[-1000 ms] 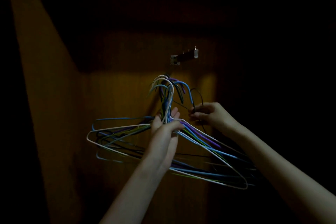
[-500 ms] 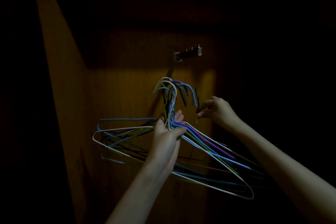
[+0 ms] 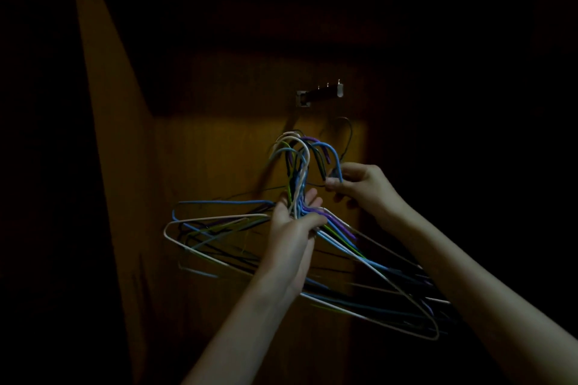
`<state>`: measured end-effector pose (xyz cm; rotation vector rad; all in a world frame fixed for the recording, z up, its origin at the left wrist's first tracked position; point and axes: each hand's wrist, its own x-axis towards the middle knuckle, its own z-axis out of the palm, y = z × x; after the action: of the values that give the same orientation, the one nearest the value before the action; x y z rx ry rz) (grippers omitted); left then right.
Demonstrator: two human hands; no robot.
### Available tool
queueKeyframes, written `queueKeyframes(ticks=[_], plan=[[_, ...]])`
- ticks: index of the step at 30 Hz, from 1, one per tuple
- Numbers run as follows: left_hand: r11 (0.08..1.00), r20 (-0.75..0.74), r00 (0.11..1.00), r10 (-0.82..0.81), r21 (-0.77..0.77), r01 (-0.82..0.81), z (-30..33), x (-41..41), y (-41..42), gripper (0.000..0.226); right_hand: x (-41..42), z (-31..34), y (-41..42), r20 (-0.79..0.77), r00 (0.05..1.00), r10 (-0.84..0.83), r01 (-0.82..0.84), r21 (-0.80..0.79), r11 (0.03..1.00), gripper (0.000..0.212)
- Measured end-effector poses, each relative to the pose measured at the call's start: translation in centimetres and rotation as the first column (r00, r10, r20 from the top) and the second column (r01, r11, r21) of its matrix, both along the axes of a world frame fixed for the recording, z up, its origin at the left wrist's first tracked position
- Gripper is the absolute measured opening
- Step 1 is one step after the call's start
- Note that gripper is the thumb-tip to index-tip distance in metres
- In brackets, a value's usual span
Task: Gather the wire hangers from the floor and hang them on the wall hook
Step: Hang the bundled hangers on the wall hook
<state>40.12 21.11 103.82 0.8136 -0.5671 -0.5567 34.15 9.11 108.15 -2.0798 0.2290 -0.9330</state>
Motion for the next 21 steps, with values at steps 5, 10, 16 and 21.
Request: queueKeyframes(ticks=[5,10,16,21], plan=[[0.999,-0.049,0.998,0.029,0.043,-0.027,0.2,-0.1,-1.5,0.073,-0.3,-0.3,0.0,-0.036,0.999,0.024,-0.025,-0.027,0.999,0.01],[0.998,-0.075,0.996,0.052,-0.031,-0.054,0.7,0.7,-1.9,0.071,-0.7,-0.8,-1.9,-0.145,0.989,-0.012,0.003,-0.068,0.998,0.015],[0.994,-0.027,0.994,0.11,-0.006,-0.11,0.8,3.8,-4.1,0.066,-2.6,-2.0,-5.5,-0.159,0.974,-0.163,0.137,-0.164,0.977,0.02],[0.994,0.024,0.994,0.11,-0.012,-0.11,1.1,5.3,-5.7,0.054,-2.2,-2.4,-7.8,0.03,0.963,-0.266,0.267,-0.19,0.945,0.011]])
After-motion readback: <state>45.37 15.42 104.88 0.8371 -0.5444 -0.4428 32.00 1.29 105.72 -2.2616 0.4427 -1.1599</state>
